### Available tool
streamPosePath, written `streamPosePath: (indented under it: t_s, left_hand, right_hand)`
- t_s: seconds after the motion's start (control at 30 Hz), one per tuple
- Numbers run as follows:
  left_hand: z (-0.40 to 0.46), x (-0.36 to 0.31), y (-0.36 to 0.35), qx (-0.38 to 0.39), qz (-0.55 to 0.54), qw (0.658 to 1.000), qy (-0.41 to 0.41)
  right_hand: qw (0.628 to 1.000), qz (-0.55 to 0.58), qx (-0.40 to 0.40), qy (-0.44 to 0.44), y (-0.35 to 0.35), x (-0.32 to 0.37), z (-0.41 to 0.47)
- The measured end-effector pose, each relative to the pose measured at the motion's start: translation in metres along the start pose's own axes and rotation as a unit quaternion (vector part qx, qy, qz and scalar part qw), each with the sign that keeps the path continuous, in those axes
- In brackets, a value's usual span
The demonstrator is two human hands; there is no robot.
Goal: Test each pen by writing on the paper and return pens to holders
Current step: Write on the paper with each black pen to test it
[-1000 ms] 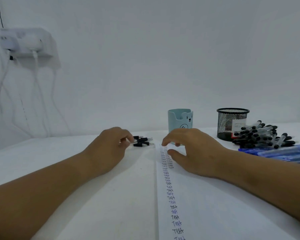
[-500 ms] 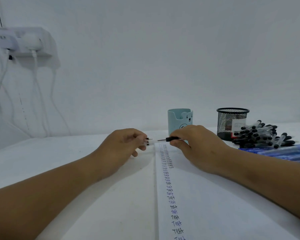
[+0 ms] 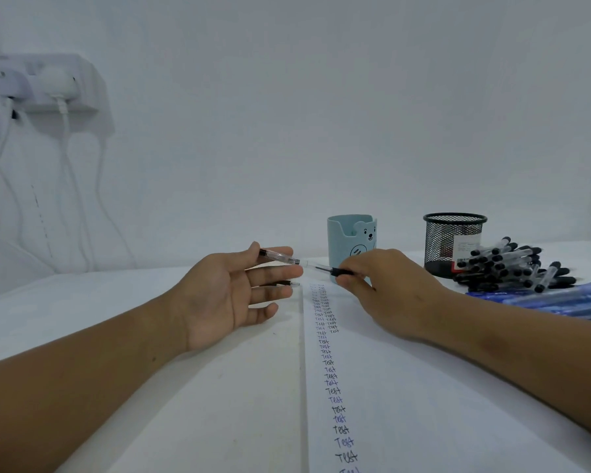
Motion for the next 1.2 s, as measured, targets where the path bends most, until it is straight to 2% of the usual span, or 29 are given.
streamPosePath:
  t_s: [0.33,0.63,0.77,0.87,0.93,0.97,1.03,1.1,1.2]
  left_hand:
    - [0.000,-0.002,0.001,-0.028,0.055,0.996,-0.071]
    - [-0.001,-0.003,0.000,-0.037,0.049,0.996,-0.068]
    - [-0.001,-0.002,-0.001,-0.019,0.042,0.997,-0.056]
    - [0.001,0.002,-0.001,-0.018,0.108,0.990,-0.083]
    - [0.002,0.008,-0.003,-0.034,0.228,0.964,-0.129]
    - [0.002,0.011,-0.005,-0.040,0.306,0.938,-0.159]
    - [0.003,0.016,-0.009,-0.023,0.443,0.873,-0.203]
    - [0.004,0.021,-0.012,0.007,0.515,0.831,-0.211]
    - [0.005,0.021,-0.012,0.008,0.530,0.823,-0.205]
  right_hand:
    - [1.000,0.010,-0.005,0.022,-0.001,0.000,-0.001]
    - [0.994,0.048,-0.065,0.073,0.001,-0.002,0.000]
    - [0.994,0.004,-0.075,0.078,0.002,0.002,0.002]
    - [0.995,0.026,-0.087,0.043,0.003,0.003,0.003]
    - [0.989,0.096,-0.111,-0.014,0.005,0.003,0.003]
    - [0.981,0.147,-0.114,-0.050,0.005,0.004,0.003]
    - [0.954,0.266,-0.079,-0.116,0.001,0.007,0.001]
    - [0.914,0.366,-0.024,-0.171,-0.006,0.009,-0.001]
    - [0.888,0.408,0.057,-0.205,-0.012,0.015,-0.003]
Point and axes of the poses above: each hand's wrist, its own z-axis towards the middle knuckle, its own y-axis out of the back of the hand, x = y × z, the point moved 4 cm from there along z, towards the middle knuckle, and after that the axes turned 10 degrees about -x, right-handed, at the moved point
